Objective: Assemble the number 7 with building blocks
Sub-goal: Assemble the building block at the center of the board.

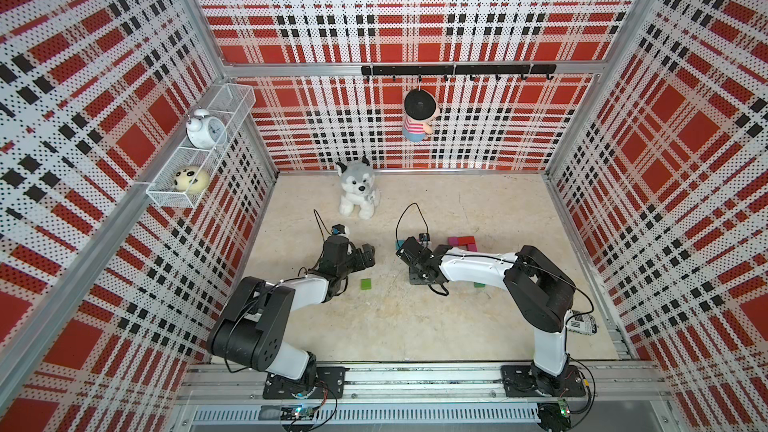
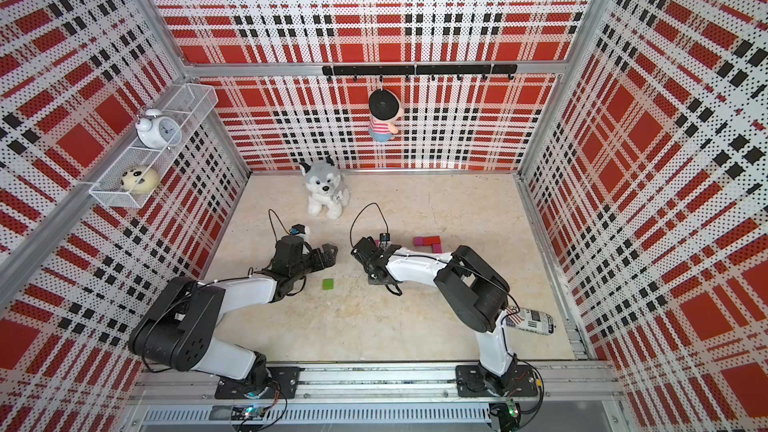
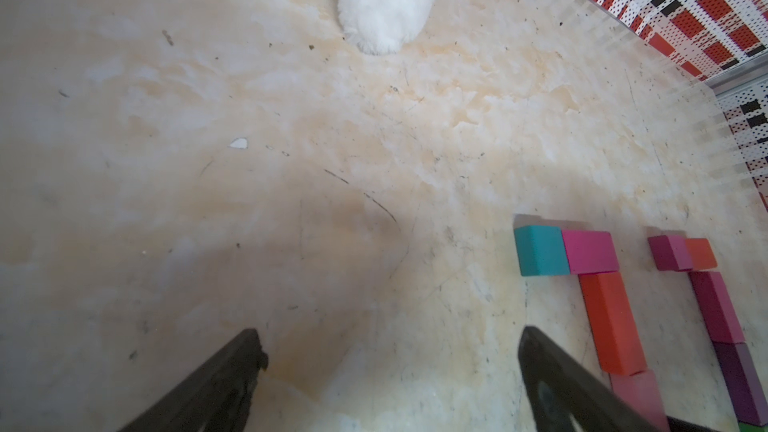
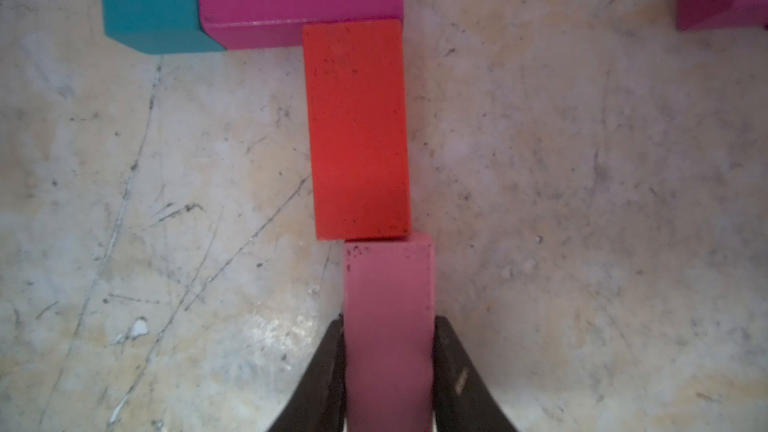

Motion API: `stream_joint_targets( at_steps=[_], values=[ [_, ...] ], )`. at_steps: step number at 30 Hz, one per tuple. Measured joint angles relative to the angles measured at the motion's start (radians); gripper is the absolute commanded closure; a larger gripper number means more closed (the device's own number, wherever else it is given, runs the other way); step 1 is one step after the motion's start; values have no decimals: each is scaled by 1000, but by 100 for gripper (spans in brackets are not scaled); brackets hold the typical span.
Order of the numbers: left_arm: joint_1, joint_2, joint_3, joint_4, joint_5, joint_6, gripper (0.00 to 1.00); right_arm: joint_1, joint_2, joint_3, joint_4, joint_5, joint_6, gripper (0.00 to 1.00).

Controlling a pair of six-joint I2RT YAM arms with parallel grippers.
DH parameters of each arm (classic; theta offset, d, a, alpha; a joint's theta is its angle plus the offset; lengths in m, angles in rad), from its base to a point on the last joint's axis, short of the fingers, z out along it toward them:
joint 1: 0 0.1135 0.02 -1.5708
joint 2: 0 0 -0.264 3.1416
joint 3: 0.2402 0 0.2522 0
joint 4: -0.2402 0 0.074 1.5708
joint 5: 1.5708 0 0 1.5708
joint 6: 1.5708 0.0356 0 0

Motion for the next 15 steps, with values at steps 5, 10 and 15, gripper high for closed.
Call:
stream_joint_targets(
  at_steps=[5,10,15],
  values=[
    [0,0,0,0,-3,0,2,0,0,1,0,-9,-7,67],
    [0,0,0,0,-5,0,2,0,0,1,1,-13,-11,67],
    [0,0,0,0,-7,0,2,0,0,4,0,-18,-15,66]
  ],
)
